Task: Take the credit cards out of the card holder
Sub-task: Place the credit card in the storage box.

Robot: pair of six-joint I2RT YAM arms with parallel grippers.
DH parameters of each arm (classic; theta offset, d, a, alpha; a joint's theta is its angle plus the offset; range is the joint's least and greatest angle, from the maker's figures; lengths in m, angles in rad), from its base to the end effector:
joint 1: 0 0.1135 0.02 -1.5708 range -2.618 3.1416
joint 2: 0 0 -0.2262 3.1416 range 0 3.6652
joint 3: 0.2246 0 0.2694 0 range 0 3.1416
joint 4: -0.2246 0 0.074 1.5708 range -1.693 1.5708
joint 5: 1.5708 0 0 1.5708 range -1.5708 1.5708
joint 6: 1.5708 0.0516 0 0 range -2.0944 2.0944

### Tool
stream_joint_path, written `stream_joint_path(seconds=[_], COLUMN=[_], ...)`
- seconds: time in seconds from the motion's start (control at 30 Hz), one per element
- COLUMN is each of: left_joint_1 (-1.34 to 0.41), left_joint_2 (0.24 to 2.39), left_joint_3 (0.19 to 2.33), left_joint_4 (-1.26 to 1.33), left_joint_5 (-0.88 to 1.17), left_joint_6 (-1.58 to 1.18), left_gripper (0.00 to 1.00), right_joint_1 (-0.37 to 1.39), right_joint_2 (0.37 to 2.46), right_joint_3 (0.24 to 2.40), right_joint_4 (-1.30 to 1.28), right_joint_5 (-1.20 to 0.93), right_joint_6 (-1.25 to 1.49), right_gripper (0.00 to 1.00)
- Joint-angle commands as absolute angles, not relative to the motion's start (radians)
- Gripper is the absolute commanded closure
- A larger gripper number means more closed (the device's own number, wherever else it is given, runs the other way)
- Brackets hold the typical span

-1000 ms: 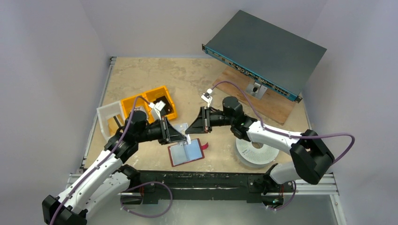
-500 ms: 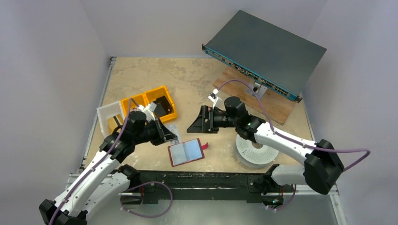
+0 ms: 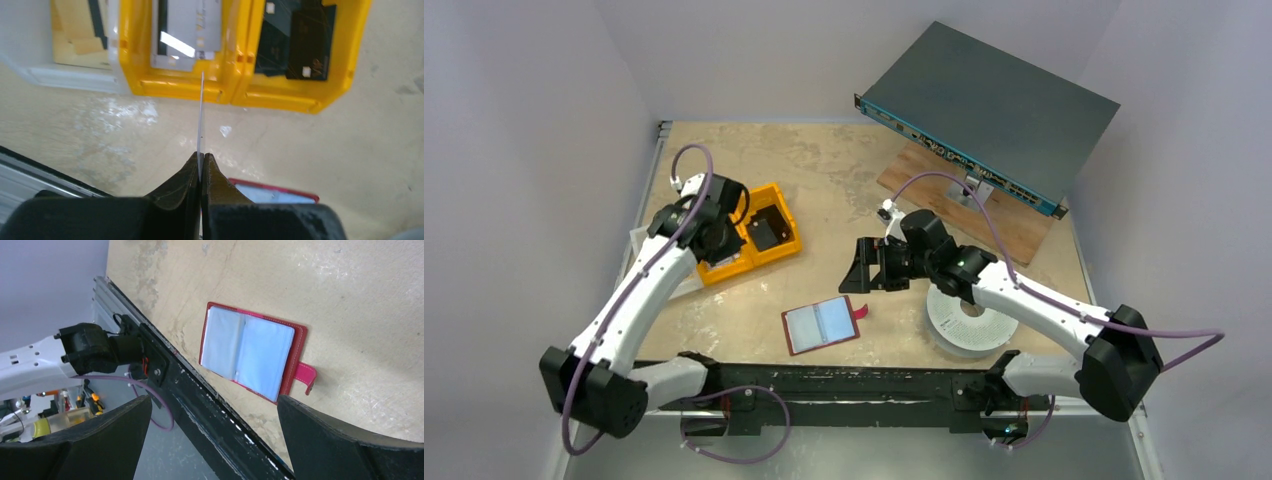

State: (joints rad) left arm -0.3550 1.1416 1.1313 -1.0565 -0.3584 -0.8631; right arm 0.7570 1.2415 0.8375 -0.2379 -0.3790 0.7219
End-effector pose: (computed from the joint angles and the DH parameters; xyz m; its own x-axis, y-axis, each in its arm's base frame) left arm 0.2390 -0.0693 0.2694 -0.6604 -0.5141 -0.5473 -0.5155 0.8404 -0.1673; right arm 0.2119 0.2265 0.2065 -0.8906 0.0032 -0.4548 -0.3529 0.6258 0.6955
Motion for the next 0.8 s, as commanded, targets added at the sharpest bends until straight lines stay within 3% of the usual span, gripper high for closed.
stream_joint_path(seconds=[0.0,0.37,0.67,0.77], left_joint_1=[-0.27,-0.144,-0.093,-0.086], left_joint_2=[1.274,1.676,1.805,1.797], left_joint_3=[1.245,1.432,1.448,1.444], left_joint_4=[-1.091,-1.034,-1.016,-1.018], left_joint_5=[-0.515,-0.536,-0.507,-0.495], left_joint_6=[-0.754,-0.647,-0.628,-0.623], left_gripper=[1.0,1.0,1.0,0.88], right_joint_1=[0.758,0.757,0.757,0.756], right_joint_2=[1.201,1.149,1.095,1.092], right_joint_3=[0.858,0.841,0.81,0.811], right_joint_4=[-0.286,-0.347,-0.348,-0.355], right_joint_5=[-0.378,-0.365,-0.345,-0.335], right_joint_6=[0.657,0.62,0.622,0.616], right_gripper=[0.01,0.01,0.01,0.01])
